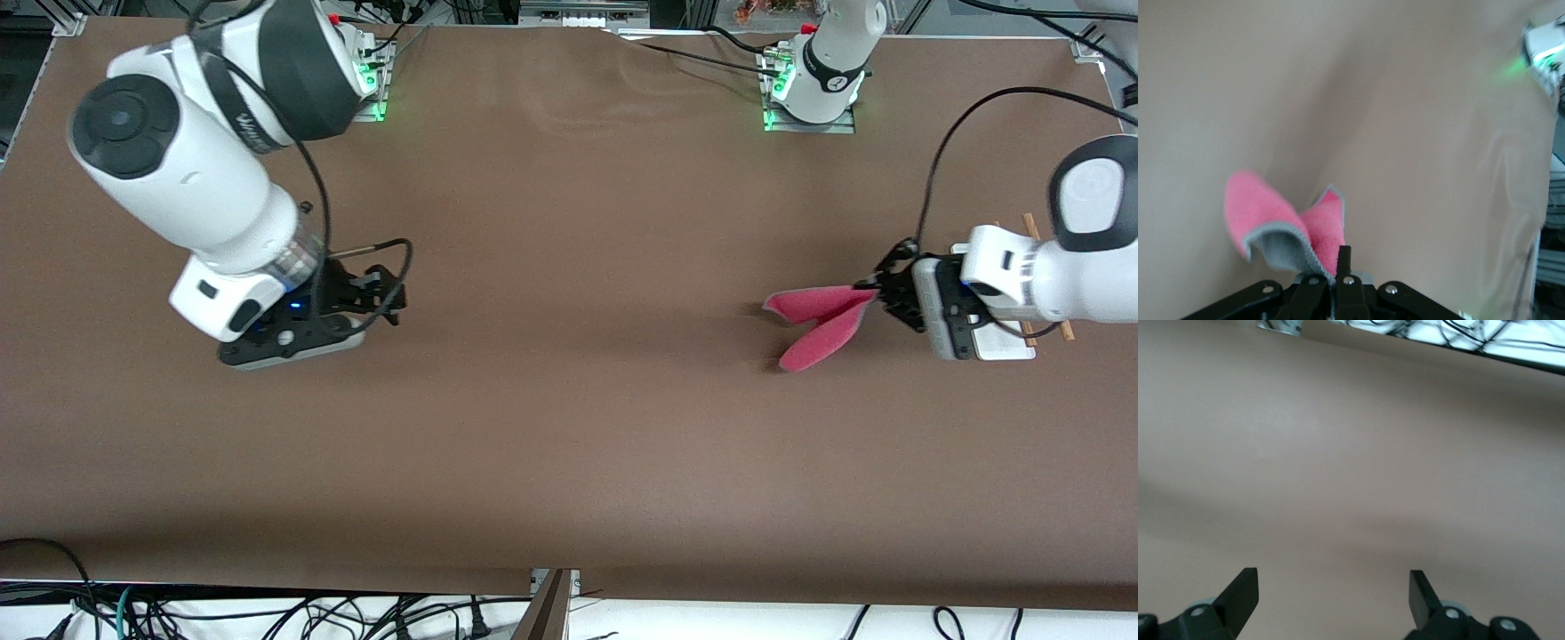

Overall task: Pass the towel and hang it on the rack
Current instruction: 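Drape the towel over the wooden rack rods with the left gripper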

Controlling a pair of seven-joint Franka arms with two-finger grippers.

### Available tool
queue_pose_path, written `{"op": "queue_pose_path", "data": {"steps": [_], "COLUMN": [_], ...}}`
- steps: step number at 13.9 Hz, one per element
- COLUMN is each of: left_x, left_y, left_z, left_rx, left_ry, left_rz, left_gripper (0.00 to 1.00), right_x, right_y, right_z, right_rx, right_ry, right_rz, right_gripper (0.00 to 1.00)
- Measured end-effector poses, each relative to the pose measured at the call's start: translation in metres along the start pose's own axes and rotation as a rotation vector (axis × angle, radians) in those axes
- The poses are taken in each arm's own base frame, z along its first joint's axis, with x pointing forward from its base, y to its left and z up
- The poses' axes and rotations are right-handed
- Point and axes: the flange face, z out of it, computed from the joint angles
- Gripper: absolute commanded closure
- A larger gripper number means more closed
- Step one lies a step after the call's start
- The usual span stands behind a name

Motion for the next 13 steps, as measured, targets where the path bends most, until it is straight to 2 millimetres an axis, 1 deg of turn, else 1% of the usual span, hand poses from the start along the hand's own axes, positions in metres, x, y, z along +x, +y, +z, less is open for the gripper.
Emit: {"op": "queue_pose_path", "data": {"steps": [2,3,5,7,8,10,11,12,13], "left_x": [-0.037,-0.052,-0.081,-0.117,-0.137,-0.177,-0.2,-0.227,-0.252], "left_y": [-0.009,-0.012,-0.017,-0.027,-0.032,-0.039,-0.043,-0.046,-0.048], "left_z": [-0.033,-0.046,-0.063,-0.074,-0.079,-0.089,-0.095,-0.102,-0.106], "left_rx": [0.053,0.077,0.099,0.115,0.125,0.13,0.134,0.142,0.149], "left_ry": [-0.09,-0.124,-0.166,-0.199,-0.215,-0.228,-0.231,-0.241,-0.259], "left_rz": [-0.105,-0.154,-0.237,-0.306,-0.339,-0.407,-0.445,-0.482,-0.513], "left_gripper": [1.0,1.0,1.0,1.0,1.0,1.0,1.0,1.0,1.0], "right_x": [-0.003,-0.003,-0.002,-0.007,-0.013,-0.032,-0.043,-0.053,-0.062], "right_y": [0.021,0.032,0.054,0.083,0.103,0.144,0.159,0.169,0.174], "right_z": [-0.002,-0.003,-0.006,-0.012,-0.018,-0.03,-0.034,-0.038,-0.04], "right_rx": [-0.024,-0.035,-0.054,-0.053,-0.056,-0.088,-0.094,-0.091,-0.083], "right_ry": [-0.036,-0.041,-0.039,-0.047,-0.054,-0.071,-0.078,-0.084,-0.086], "right_rz": [-0.006,0.003,0.035,0.075,0.096,0.13,0.141,0.146,0.146], "right_gripper": [0.0,0.0,0.0,0.0,0.0,0.0,0.0,0.0,0.0]}}
